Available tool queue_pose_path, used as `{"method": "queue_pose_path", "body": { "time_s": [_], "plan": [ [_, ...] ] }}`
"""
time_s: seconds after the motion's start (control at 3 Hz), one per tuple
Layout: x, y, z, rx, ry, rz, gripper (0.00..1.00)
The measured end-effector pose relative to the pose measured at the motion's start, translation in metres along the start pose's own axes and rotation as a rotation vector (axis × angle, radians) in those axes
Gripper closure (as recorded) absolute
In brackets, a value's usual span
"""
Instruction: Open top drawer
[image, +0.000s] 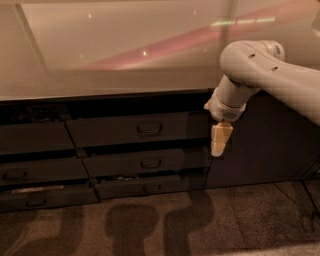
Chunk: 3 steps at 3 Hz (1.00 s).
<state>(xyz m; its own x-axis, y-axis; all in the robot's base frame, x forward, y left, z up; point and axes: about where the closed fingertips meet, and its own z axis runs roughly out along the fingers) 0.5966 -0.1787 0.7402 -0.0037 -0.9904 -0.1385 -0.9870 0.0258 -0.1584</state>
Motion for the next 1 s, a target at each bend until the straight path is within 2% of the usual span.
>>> {"method": "queue_pose_path", "body": {
  "time_s": [0.33, 0.67, 1.0],
  "plan": [
    [0.0, 0.0, 0.0, 0.0, 0.0, 0.0, 0.0],
    [0.001, 0.006, 0.001, 0.046, 0.009, -0.034, 0.0],
    [0.0, 0.03, -0.002, 0.166, 0.03, -0.168, 0.0]
  ]
}}
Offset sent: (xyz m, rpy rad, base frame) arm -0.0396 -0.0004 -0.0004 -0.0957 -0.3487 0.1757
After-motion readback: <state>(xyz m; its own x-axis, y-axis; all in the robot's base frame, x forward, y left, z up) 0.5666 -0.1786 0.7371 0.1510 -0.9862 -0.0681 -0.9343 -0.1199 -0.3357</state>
